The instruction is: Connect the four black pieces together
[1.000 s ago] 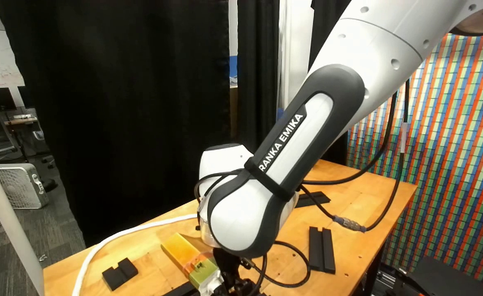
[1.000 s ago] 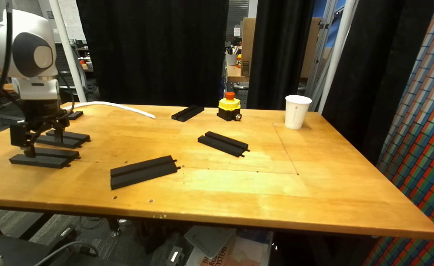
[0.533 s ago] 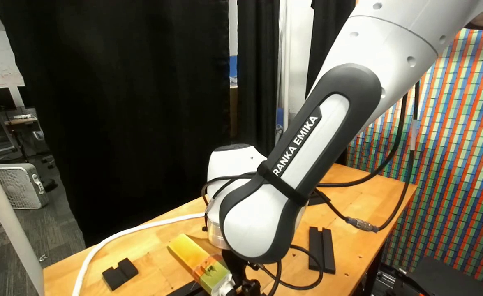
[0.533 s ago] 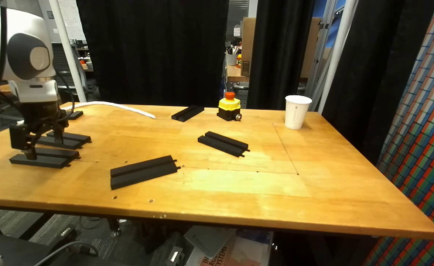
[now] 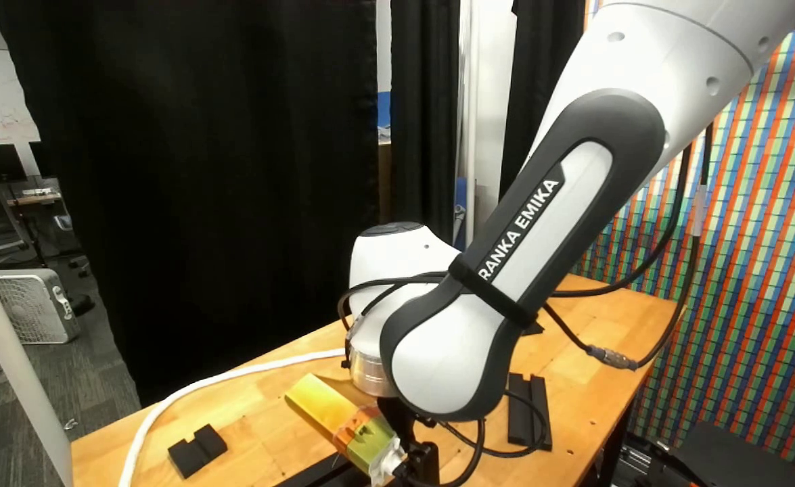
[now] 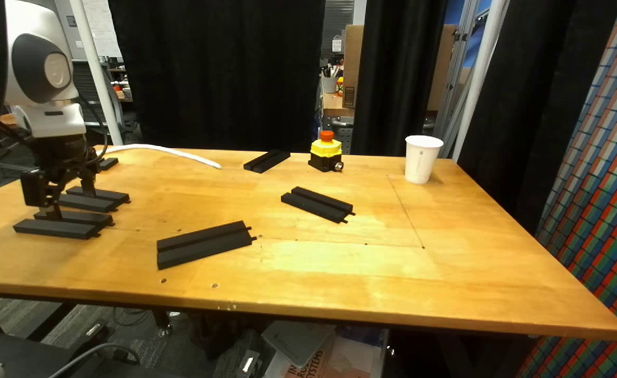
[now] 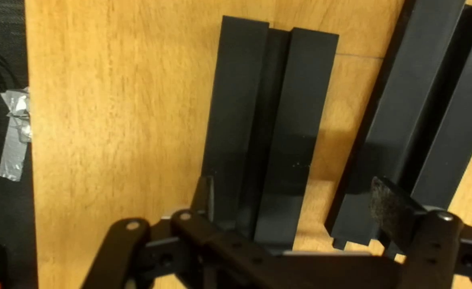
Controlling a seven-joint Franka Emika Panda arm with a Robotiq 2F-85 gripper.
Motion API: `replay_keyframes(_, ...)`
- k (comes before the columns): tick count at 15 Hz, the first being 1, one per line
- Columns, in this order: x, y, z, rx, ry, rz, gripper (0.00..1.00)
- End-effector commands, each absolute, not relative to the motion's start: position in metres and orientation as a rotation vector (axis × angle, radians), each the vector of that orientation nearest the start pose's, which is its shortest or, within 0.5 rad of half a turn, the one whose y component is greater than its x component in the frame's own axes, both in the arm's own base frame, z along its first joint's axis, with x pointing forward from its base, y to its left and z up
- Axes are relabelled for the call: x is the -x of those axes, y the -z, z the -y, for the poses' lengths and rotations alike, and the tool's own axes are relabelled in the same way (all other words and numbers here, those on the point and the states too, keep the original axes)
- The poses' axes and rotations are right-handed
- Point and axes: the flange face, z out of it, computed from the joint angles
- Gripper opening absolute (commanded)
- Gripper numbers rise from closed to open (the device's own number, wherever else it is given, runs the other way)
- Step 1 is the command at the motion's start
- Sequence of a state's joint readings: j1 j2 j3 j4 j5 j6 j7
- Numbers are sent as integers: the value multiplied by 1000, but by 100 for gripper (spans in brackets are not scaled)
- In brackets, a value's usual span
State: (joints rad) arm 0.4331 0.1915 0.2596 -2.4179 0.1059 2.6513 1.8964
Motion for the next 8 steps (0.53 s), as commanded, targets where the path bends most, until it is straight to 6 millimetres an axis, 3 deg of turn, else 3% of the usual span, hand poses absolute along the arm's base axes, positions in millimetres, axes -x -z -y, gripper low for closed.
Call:
replay_keyframes(1, -381, -248, -312, 2426, -131, -1848, 100)
replay_keyframes(8, -371, -237, -303, 2398, -181, -1858, 100)
